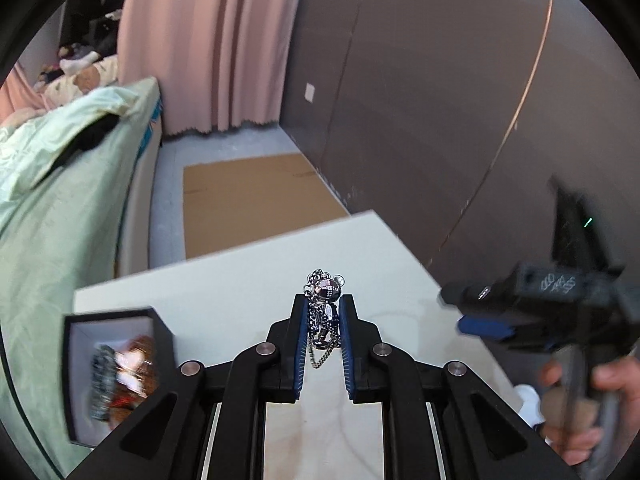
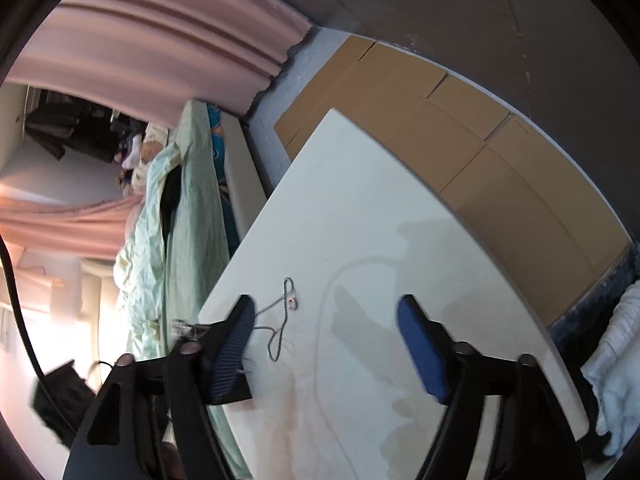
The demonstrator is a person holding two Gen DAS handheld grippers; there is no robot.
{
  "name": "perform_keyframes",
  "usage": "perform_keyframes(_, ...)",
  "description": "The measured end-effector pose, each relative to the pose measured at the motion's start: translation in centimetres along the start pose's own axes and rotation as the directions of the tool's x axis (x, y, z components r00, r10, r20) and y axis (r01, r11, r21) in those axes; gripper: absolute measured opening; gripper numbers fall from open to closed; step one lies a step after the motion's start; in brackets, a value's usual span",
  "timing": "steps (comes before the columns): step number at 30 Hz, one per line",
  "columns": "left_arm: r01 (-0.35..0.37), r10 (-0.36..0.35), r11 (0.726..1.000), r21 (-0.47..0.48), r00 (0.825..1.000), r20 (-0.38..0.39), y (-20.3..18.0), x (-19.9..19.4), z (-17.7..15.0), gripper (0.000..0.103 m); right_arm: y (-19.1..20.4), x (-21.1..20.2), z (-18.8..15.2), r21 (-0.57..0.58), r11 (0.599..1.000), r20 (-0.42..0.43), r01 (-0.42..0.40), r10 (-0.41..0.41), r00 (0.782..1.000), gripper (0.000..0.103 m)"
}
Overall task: Organize jewelry
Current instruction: 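Carry the silver chain to the box while the right tool grasps the silver ring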
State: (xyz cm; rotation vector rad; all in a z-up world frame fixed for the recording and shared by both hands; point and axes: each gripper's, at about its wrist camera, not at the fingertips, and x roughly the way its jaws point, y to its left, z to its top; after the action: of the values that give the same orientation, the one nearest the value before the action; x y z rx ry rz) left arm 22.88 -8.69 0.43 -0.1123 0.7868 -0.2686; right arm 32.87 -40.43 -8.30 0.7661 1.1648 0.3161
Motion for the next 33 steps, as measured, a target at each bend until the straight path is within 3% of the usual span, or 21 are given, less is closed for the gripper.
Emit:
perform_keyframes(4,-0.007,0.007,1.0,0.002,0.998,0.061,0.2,-3.1,2.0,0.015,1.4,1.6,-0.2,-0.071,0.997,-0.036,0.025,-0.027,0.999,0.056)
perform_keyframes(11,-0.046,0.041,0.999,0.026,0.988,0.15,0.2,-7.9,4.7,0.015,3.7,4.7,-0.5,-0.2,0.978,-0.093,0.065,-0.084,0.992,0.047)
perform_keyframes(16,-0.084,0.078,0.996,0.024,0.978,0.194,1.2,-10.6,5.5,0.015,5.8,6.8,-1.1,-0.317,0.942,-0.11,0.109,-0.15,0.982,0.042)
perform_keyframes(22,-0.121,0.118,0.993,0.001,0.969,0.215,3.1,-12.2,6.3,0.015,7.9,8.3,-2.1,-0.421,0.895,-0.077,0.148,-0.198,0.977,0.042)
perform_keyframes(25,-0.143,0.142,0.99,-0.011,0.965,0.219,4.4,-12.9,6.3,0.015,8.4,9.2,-2.4,-0.454,0.874,-0.07,0.173,-0.228,0.971,0.036)
perform_keyframes(29,-0.155,0.159,0.987,-0.033,0.964,0.212,6.4,-13.1,6.1,0.015,9.1,10.3,-2.8,-0.489,0.842,-0.056,0.228,-0.292,0.955,0.035)
perform_keyframes(33,-0.152,0.161,0.987,-0.062,0.966,0.201,7.7,-12.8,5.4,0.015,9.4,11.4,-3.3,-0.524,0.803,-0.044,0.284,-0.358,0.933,0.027)
